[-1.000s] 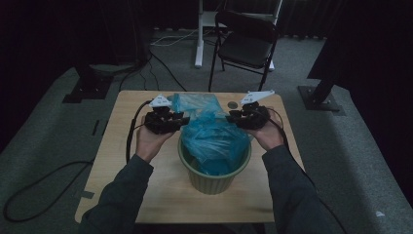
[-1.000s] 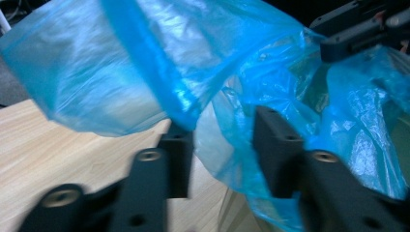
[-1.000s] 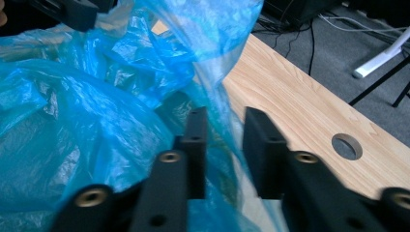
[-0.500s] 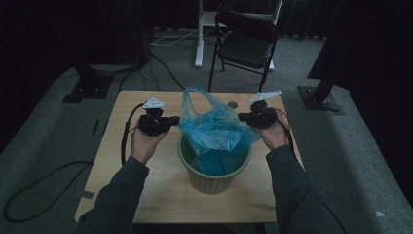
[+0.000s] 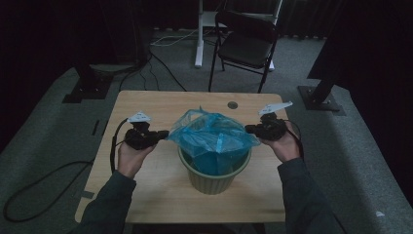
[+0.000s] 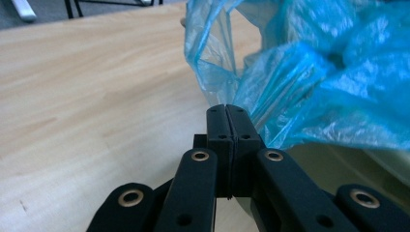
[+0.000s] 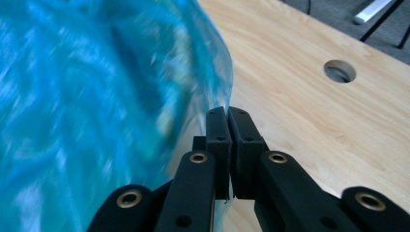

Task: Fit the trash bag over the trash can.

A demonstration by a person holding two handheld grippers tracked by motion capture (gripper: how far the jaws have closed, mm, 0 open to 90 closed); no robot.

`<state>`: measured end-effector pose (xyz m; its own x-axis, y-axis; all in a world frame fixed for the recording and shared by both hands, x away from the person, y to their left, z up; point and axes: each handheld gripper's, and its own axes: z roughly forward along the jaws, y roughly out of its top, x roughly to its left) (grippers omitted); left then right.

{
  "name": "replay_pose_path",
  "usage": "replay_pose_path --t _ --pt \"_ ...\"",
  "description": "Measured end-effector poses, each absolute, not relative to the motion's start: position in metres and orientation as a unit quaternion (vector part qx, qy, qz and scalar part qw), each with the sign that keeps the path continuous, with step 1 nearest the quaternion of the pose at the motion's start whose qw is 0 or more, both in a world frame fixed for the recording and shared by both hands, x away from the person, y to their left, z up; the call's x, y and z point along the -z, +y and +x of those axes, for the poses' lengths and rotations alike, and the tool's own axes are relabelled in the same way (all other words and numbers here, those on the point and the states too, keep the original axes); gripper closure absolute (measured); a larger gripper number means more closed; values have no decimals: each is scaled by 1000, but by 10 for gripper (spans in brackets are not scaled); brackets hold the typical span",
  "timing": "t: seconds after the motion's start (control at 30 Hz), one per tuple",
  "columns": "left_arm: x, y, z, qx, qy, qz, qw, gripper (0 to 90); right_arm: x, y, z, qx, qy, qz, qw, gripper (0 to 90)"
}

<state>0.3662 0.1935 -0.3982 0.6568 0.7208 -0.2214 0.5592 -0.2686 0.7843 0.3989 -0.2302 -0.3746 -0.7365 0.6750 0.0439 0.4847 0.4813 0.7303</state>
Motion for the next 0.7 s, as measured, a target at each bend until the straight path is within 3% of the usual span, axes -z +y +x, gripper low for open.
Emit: replay_pose_path --t 0.4,0.53,0.7 --pt "404 186 343 -76 384 810 436 871 379 -237 370 -399 846 328 132 877" --pt "399 192 341 -93 375 801 458 738 376 -241 366 -402 843 328 142 823" --pt "385 204 341 -107 383 780 483 640 368 -247 364 -427 828 333 147 786"
